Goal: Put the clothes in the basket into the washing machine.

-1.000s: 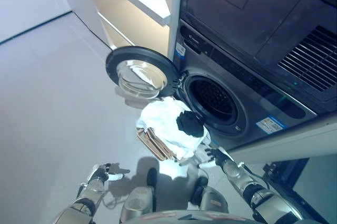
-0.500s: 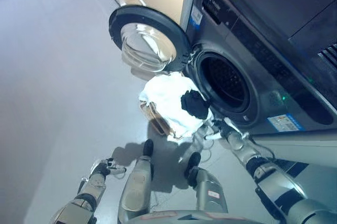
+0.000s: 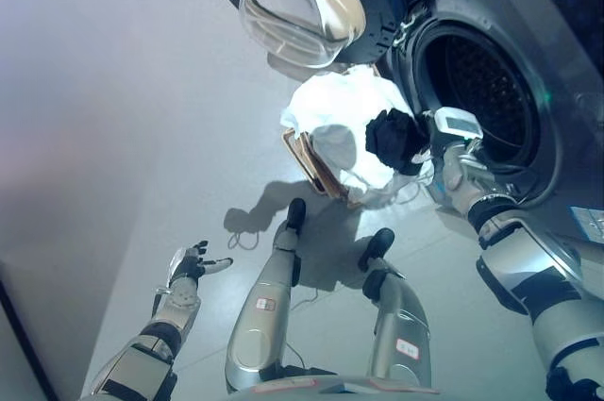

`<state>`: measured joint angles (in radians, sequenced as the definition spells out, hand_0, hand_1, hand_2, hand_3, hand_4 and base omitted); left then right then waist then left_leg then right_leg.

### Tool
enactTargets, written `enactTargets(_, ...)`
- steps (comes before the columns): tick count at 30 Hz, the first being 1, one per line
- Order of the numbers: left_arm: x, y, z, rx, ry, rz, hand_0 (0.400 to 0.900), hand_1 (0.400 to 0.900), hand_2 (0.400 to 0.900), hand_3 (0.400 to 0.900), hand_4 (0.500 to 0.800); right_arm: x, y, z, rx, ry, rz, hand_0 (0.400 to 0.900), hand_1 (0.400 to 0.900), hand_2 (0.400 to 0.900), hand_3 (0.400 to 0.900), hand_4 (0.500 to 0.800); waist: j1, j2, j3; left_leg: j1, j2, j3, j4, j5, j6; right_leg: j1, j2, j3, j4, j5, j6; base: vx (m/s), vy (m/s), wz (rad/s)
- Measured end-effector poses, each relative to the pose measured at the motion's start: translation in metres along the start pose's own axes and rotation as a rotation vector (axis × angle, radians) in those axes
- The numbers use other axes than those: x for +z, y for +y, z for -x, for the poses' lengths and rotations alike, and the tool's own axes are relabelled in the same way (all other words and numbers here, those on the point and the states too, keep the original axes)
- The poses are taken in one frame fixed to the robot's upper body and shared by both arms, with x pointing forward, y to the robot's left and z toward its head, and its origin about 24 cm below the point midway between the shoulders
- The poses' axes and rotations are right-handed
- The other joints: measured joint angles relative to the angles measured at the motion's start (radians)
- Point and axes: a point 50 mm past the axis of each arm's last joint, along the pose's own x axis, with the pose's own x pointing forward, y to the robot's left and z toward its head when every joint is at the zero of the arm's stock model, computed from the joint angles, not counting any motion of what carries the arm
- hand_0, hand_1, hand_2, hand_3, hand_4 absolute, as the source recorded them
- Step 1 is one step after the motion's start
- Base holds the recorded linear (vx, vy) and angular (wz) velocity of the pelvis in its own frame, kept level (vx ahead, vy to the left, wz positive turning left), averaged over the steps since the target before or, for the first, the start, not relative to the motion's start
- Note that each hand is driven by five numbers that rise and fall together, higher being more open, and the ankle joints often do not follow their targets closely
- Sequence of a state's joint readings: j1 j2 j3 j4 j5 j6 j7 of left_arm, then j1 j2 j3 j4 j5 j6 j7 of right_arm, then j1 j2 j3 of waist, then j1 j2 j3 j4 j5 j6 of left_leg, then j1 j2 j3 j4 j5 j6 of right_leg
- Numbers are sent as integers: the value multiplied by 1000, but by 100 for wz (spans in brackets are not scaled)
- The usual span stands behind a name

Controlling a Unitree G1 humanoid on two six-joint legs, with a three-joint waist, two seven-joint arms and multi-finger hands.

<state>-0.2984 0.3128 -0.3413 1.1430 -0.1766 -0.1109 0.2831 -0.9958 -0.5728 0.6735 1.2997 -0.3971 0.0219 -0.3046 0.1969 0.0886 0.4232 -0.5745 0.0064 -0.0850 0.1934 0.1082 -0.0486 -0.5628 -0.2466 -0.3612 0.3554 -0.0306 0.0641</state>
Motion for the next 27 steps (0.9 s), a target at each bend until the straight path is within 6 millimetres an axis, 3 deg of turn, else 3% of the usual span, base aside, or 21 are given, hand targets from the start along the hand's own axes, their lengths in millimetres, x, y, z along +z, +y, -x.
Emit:
enactTargets(4, 11, -13, 1, -27, -38, 14, 900, 900, 900, 900, 800, -8, -2, 0, -1, 23, 23, 900, 900, 900, 900, 800, -5, 26, 12, -15, -31, -7, -1, 6, 3, -47, -40, 16, 91, -54, 5, 62, -23, 18)
enactTargets(10, 29, -18, -1, -33, -96, 24, 900, 900, 900, 900, 800, -10, -11, -3, -32, 33, 39, 900, 900, 900, 900, 800, -3, 43, 19, -108, -60, -34, 46, 9, -3, -153, -80, 26, 209, -104, 2, 0, -14, 26)
enactTargets(15, 51, -25, 0, -46, -177, 48, 900, 900, 900, 900, 800, -14, -39, -9, -96, 61, 57, 900, 900, 900, 900, 800, 0, 60, 27, -213, -93, -50, 121, 6, -9, -262, -119, 55, 314, -143, -3, 7, 32, 8)
enactTargets(27, 76, -42, 8, -94, -277, 95, 900, 900, 900, 900, 800, -29, -81, -13, -245, 126, 90, 900, 900, 900, 900, 800, 23, 73, 24, -367, -113, 12, 223, -4, -7, -451, -160, 137, 435, -156, -16, 21, 55, 0)
